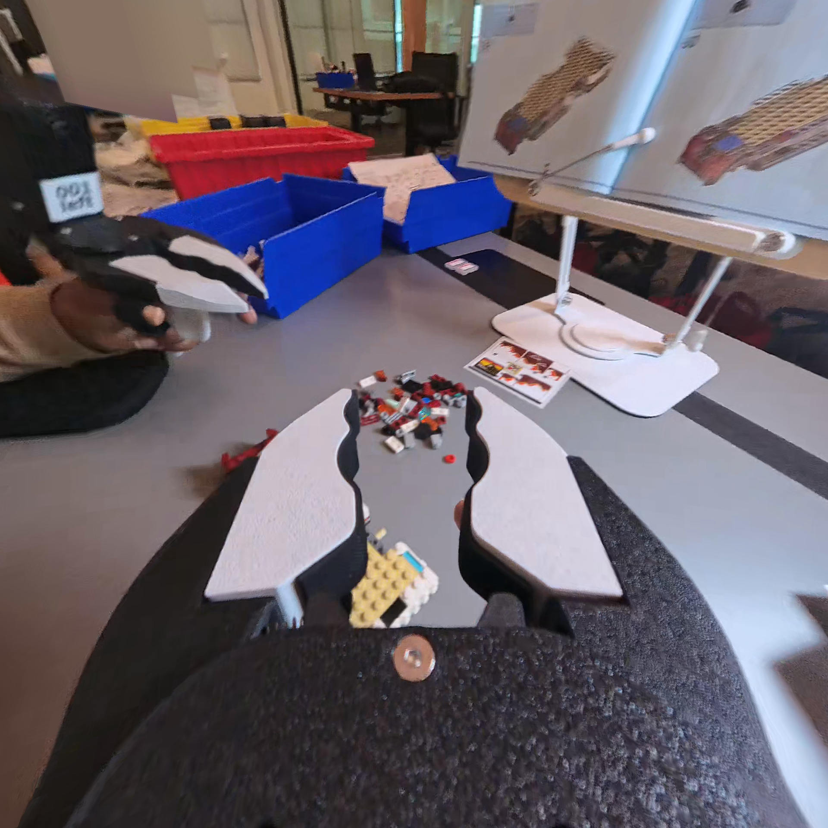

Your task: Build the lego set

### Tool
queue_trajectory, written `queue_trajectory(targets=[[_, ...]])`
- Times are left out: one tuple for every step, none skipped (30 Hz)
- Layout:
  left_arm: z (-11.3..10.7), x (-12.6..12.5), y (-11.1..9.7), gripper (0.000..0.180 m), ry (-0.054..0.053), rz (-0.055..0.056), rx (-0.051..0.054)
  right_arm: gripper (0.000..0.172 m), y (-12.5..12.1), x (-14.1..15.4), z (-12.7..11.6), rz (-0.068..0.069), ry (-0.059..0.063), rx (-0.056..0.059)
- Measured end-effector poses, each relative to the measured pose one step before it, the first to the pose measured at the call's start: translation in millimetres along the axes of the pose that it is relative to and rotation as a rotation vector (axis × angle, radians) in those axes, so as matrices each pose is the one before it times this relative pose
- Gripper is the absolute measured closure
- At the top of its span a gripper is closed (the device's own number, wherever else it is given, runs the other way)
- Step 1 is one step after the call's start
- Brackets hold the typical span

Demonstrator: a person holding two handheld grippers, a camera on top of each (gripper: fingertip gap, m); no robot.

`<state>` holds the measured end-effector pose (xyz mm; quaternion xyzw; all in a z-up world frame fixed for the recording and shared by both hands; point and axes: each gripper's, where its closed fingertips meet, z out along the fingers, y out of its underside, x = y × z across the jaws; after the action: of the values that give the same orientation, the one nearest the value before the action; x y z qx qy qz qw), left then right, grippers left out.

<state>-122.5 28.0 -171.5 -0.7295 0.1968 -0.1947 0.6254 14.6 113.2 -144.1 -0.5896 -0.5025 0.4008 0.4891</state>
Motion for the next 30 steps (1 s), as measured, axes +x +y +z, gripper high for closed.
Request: queue_trajectory(targets=[[2.88, 10.72, 11.30, 0.160, 0.0644, 0.0362, -0.0642, 0.126, 9.56, -9.43, 1.95, -0.0540, -0.0211, -0.0097], [3.68, 6.25, 10.20, 0.156, 0.0408, 0.0544, -0.0596, 0.126, 9.10, -6.85, 3.09, -0.0592, -0.0159, -0.0026], [4.06, 2.78, 9.50, 0.152, 0.0223, 0.0628, -0.0452, 0.126, 7.12, -5.79, 3.44, -0.0479, -0.0177, 0.0108], [4.60, 2.05, 11.13, 0.149, 0.0233, 0.0416, -0.0470, 0.129, 6.65, -5.53, 2.95, -0.0326, -0.0231, 0.0063], [4.75, 2.17, 10.99, 0.145, 0.0258, 0.0038, -0.0440, 0.130, 6.69, -8.28, 2.23, -0.0067, -0.0495, -0.0233], [4.32, 5.75, 9.57, 0.139, 0.0500, -0.0226, -0.0392, 0.130, 4.94, -8.78, 1.28, -0.0043, -0.0592, -0.0315], [4.16, 6.72, 7.71, 0.133, 0.0523, -0.0303, -0.0349, 0.129, 3.66, -2.70, 0.78, -0.0184, -0.0172, -0.0165], [3.98, 6.18, 5.37, 0.129, 0.0386, -0.0154, -0.0265, 0.128, 3.51, -1.15, 0.84, -0.0201, -0.0048, -0.0062], [4.01, 8.06, 4.00, 0.123, 0.0406, 0.0032, -0.0243, 0.128, 4.39, -3.35, 1.39, -0.0012, -0.0176, -0.0106], [4.47, 5.88, 3.69, 0.118, 0.0199, 0.0084, -0.0292, 0.127, 4.54, -3.33, 1.61, 0.0049, -0.0141, -0.0171], [4.59, 3.70, 3.57, 0.115, 0.0011, 0.0182, -0.0318, 0.127, 4.19, -2.32, 1.30, -0.0130, -0.0017, -0.0188], [4.60, 4.00, 2.98, 0.113, 0.0016, 0.0253, -0.0283, 0.127, 3.14, -1.98, 0.68, -0.0297, 0.0027, -0.0168], [3.71, 1.26, 0.53, 0.113, -0.0170, 0.0276, -0.0188, 0.127, 1.36, -1.46, 0.15, -0.0266, 0.0053, -0.0094], [2.76, 0.91, -1.99, 0.116, -0.0186, 0.0293, -0.0002, 0.127, 0.01, -1.44, 0.26, -0.0115, 0.0010, -0.0025], [2.37, -0.79, -1.48, 0.123, -0.0251, 0.0160, -0.0022, 0.128, -0.04, -1.96, 0.66, 0.0001, -0.0065, -0.0002], [1.82, -1.31, -0.75, 0.130, -0.0213, 0.0114, -0.0041, 0.128, 1.05, -2.15, 0.98, -0.0015, -0.0096, -0.0054], [1.44, 0.36, -1.11, 0.130, -0.0058, -0.0026, 0.0001, 0.129, 2.63, -1.24, 0.93, -0.0101, -0.0022, -0.0154], [0.78, 0.55, -1.01, 0.131, -0.0003, -0.0109, -0.0008, 0.128, 3.54, -0.24, 0.80, -0.0186, 0.0052, -0.0195], [0.63, -0.04, -0.29, 0.131, -0.0035, -0.0078, -0.0022, 0.128, 3.37, -0.29, 0.65, -0.0186, 0.0054, -0.0179], [0.25, 0.09, -0.23, 0.131, -0.0028, -0.0030, 0.0001, 0.129, 2.61, -0.96, 0.53, -0.0118, 0.0004, -0.0142], [0.20, 0.09, -0.14, 0.131, -0.0027, -0.0014, 0.0009, 0.129, 1.19, -0.77, 0.25, -0.0051, -0.0006, -0.0071], [0.22, -0.14, -0.01, 0.131, -0.0032, -0.0051, -0.0001, 0.129, 0.26, -0.47, 0.28, -0.0004, -0.0002, -0.0012], [0.05, -0.13, -0.21, 0.131, -0.0022, -0.0065, -0.0022, 0.129, 0.00, -0.51, 0.34, 0.0016, -0.0015, -0.0002], [-0.14, 0.21, -0.19, 0.132, 0.0012, 0.0005, -0.0011, 0.129, 0.07, -0.18, 0.46, 0.0010, -0.0003, -0.0011], [-0.50, -0.02, -0.35, 0.132, -0.0007, 0.0018, 0.0010, 0.130, 0.09, -0.23, 0.65, 0.0003, 0.0007, -0.0009], [-0.64, -0.19, -0.10, 0.132, -0.0030, -0.0018, -0.0008, 0.130, -0.19, -0.98, 0.77, 0.0008, -0.0033, 0.0007], [-0.65, 0.47, 0.04, 0.132, 0.0019, -0.0025, -0.0025, 0.130, -0.16, -1.43, 0.96, 0.0014, -0.0046, 0.0009], [-0.83, 0.53, -0.22, 0.132, 0.0039, -0.0018, 0.0015, 0.130, -0.17, -1.48, 1.15, 0.0000, -0.0026, 0.0009], [-0.66, 0.21, -0.40, 0.132, 0.0008, -0.0018, 0.0036, 0.129, -0.48, -1.31, 1.03, -0.0033, -0.0002, 0.0022], [-0.30, 0.22, 0.11, 0.132, 0.0010, -0.0008, -0.0002, 0.130, -0.74, -0.95, 0.90, -0.0053, 0.0018, 0.0029]])
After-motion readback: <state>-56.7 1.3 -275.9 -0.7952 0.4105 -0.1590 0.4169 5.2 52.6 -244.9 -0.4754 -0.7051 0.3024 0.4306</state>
